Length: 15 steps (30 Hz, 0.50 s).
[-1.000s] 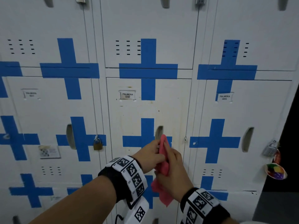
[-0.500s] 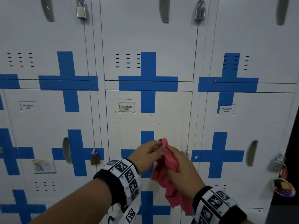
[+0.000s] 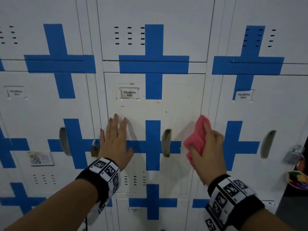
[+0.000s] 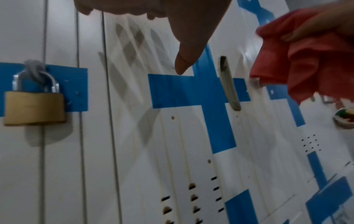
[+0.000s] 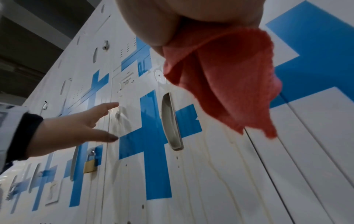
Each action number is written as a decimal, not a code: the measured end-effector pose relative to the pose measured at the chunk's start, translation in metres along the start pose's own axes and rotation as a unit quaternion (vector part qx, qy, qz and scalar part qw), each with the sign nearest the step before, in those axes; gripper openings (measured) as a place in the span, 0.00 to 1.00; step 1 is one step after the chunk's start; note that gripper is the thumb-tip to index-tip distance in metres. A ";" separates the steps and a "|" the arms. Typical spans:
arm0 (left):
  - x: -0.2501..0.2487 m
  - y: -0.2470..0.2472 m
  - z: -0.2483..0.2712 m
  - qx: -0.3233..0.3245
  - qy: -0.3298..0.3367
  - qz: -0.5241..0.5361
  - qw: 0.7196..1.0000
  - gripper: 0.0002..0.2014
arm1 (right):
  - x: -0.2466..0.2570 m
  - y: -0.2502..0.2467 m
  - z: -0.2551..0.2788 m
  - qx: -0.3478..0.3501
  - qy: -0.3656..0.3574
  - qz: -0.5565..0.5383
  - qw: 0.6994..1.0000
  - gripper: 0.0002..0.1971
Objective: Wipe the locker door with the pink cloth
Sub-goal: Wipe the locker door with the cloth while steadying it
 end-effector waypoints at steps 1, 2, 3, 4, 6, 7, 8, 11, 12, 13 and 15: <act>0.005 0.002 -0.001 0.011 -0.010 -0.021 1.000 0.53 | 0.003 0.001 -0.005 -0.037 -0.019 0.028 0.999 0.46; 0.010 0.004 -0.002 0.021 -0.019 -0.035 0.999 0.56 | 0.005 0.002 -0.011 -0.070 -0.033 0.052 0.996 0.48; 0.014 0.007 -0.003 0.029 -0.025 -0.046 0.998 0.58 | 0.006 0.005 -0.017 -0.092 -0.046 0.077 0.992 0.48; 0.017 0.009 -0.004 0.034 -0.026 -0.055 0.998 0.59 | 0.007 0.010 -0.022 -0.100 -0.057 0.107 0.988 0.47; 0.022 0.015 -0.003 0.034 -0.021 -0.063 0.997 0.60 | 0.005 0.023 -0.030 -0.075 -0.069 0.187 0.977 0.45; 0.023 0.018 -0.003 0.030 -0.016 -0.064 0.997 0.61 | 0.003 0.030 -0.032 -0.055 -0.076 0.222 0.971 0.44; 0.025 0.020 -0.003 0.025 -0.010 -0.064 0.998 0.62 | -0.001 0.037 -0.033 -0.036 -0.083 0.248 0.965 0.43; 0.031 0.025 -0.003 0.018 0.004 -0.071 0.997 0.66 | -0.013 0.052 -0.035 -0.009 -0.097 0.294 0.951 0.43; 0.033 0.026 -0.003 0.019 0.008 -0.074 0.997 0.67 | -0.016 0.055 -0.035 -0.008 -0.105 0.305 0.947 0.44; 0.034 0.028 -0.003 0.021 0.012 -0.078 0.997 0.68 | -0.018 0.058 -0.036 -0.008 -0.114 0.314 0.943 0.44; 0.037 0.030 -0.004 0.024 0.022 -0.087 0.996 0.69 | -0.022 0.063 -0.037 -0.011 -0.124 0.330 0.936 0.43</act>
Point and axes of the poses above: each hand's wrist, its own z-axis away from the middle knuckle, its own y-axis out of the palm, x = y × z, the point moved 2 cm from there along -z, towards the middle knuckle, and after that the axes turned 9 degrees about y, right-handed, at the moved point
